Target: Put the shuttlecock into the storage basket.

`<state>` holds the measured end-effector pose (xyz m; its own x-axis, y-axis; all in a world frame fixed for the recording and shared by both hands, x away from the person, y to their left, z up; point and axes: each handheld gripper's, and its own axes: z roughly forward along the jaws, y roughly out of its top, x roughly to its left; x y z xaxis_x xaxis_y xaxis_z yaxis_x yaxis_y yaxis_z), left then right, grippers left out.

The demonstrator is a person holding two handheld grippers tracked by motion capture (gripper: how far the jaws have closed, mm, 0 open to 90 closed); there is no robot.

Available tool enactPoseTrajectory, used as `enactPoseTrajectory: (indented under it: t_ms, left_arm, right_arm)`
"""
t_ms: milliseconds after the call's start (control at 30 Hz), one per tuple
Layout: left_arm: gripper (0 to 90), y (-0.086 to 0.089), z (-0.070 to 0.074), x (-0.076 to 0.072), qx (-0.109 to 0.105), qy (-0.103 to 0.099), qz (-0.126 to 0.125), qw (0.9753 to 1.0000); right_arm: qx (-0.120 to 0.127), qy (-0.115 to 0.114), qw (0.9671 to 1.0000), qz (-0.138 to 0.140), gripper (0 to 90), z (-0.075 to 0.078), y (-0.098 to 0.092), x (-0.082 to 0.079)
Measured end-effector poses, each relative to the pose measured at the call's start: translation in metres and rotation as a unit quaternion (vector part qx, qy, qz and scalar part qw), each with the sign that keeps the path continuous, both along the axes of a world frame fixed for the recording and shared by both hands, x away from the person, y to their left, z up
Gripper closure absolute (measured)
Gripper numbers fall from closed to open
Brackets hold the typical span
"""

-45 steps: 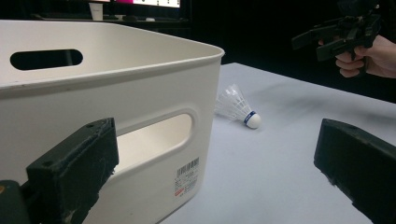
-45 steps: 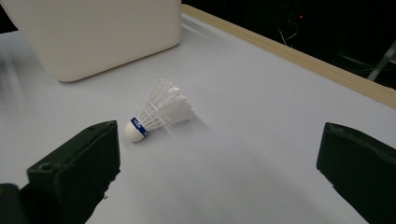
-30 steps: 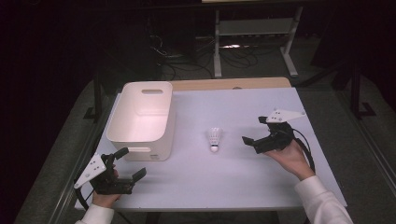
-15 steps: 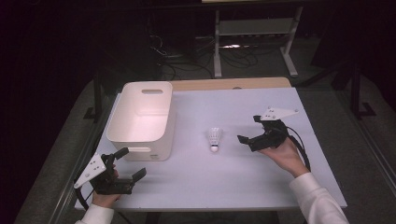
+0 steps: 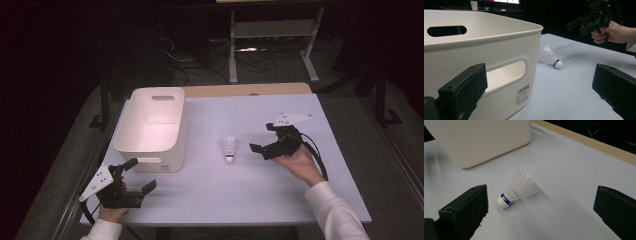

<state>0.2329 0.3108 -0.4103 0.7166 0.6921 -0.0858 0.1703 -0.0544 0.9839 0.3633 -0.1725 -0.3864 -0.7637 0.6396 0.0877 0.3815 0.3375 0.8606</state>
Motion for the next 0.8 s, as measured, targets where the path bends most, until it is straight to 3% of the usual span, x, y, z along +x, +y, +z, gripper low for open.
enactPoseTrajectory:
  t_ms: [567,800]
  left_arm:
    - [0.0,0.000,0.000,0.000,0.000,0.001,-0.001,1.0000]
    - [0.0,0.000,0.000,0.000,-0.001,0.003,-0.002,1.0000]
  right_arm:
    - [0.000,0.023,0.9997,0.004,0.0,-0.005,0.012,0.011]
    - [-0.001,0.029,0.9996,0.007,5.3,-0.007,0.012,0.013]
